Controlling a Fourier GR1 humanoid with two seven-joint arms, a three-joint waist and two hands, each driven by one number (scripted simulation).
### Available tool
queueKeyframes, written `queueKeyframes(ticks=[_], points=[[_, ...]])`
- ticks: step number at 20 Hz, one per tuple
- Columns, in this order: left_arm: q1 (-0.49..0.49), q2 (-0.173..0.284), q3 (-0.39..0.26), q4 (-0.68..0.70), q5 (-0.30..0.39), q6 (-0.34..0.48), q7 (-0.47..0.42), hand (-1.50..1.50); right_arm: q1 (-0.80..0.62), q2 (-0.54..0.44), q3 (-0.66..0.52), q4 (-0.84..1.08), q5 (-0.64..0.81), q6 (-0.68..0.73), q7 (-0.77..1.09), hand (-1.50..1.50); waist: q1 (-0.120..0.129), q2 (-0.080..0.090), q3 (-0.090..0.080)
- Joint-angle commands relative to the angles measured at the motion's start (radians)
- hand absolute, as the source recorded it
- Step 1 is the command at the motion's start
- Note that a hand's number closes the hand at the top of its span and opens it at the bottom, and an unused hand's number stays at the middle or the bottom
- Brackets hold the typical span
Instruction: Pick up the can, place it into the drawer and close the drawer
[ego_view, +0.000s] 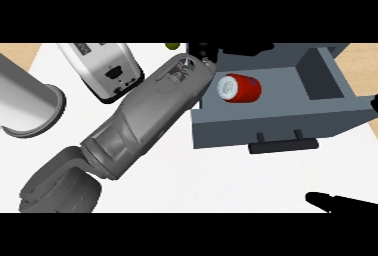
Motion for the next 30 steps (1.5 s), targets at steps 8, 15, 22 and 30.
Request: queueKeyframes(ticks=[8, 15, 22, 30], points=[[-0.065, 0.000, 0.001, -0.014, 0.007, 0.016, 0.067, -1.50, -0.093, -0.057, 0.192, 0.212, 0.469, -0.108, -0.033, -1.50, 0.066, -0.015, 0.000], [-0.031, 0.019, 0.007, -0.051, -0.035, 0.030, 0.101, -1.50, -0.158, -0.023, 0.249, 0.483, 0.676, -0.259, -0.044, -1.50, 0.095, -0.021, 0.000], [0.073, 0.181, -0.029, -0.267, -0.078, -0.015, 0.234, -1.50, -0.206, 0.024, 0.177, 0.697, 0.653, -0.419, -0.107, -1.50, 0.123, -0.032, 0.000], [0.121, 0.291, -0.035, -0.429, -0.123, 0.003, 0.316, -1.50, -0.393, 0.069, 0.154, 1.008, 0.768, -0.554, -0.093, -1.50, 0.138, -0.026, 0.000]])
